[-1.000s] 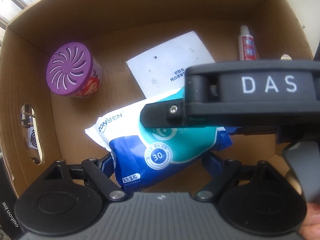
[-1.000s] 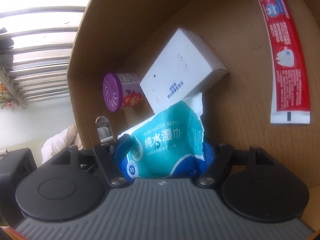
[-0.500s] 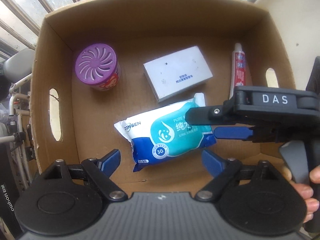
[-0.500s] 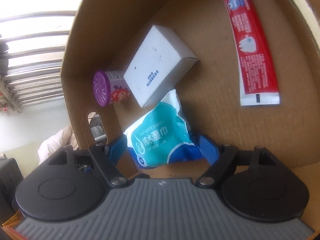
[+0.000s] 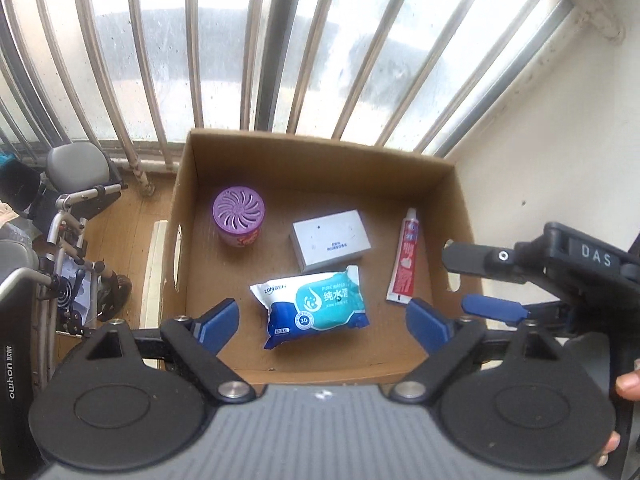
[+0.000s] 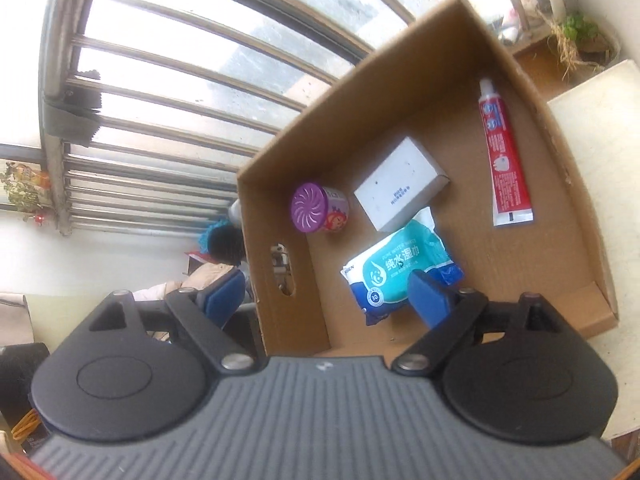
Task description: Organize objects
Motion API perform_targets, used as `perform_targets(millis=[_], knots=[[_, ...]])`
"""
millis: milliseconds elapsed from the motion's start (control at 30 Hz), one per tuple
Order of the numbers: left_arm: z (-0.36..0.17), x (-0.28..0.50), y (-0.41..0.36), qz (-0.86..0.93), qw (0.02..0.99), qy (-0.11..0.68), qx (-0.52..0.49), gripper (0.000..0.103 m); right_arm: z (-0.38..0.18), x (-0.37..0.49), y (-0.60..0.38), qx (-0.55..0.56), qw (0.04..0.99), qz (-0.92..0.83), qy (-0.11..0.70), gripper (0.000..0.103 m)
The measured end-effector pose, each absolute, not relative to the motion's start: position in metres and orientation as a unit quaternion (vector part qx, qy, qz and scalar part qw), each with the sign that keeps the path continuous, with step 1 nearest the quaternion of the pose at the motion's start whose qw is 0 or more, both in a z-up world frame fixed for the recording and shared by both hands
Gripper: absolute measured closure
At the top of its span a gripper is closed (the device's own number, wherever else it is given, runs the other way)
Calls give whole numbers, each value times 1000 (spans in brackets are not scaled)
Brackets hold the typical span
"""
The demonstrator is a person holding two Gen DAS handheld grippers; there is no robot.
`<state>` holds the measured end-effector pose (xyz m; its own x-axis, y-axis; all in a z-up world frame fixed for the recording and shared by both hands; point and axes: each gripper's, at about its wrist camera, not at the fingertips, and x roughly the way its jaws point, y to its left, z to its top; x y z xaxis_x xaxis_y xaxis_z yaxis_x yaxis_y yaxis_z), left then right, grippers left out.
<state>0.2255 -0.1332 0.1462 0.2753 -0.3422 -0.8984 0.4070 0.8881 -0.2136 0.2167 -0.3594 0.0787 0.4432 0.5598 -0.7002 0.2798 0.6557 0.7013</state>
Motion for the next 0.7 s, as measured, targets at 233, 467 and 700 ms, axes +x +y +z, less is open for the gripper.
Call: perform_targets(millis=[233, 467, 700], knots=[[206, 198, -102, -266, 840, 472, -31, 7, 145, 168, -372, 373, 790, 60, 483, 5], [258, 177, -73, -304, 870, 376, -98, 0, 180, 139, -362, 363, 811, 59, 455, 5], [299, 156, -55, -269, 906, 313, -96, 0, 199, 132, -346, 338, 825, 61, 449, 4]])
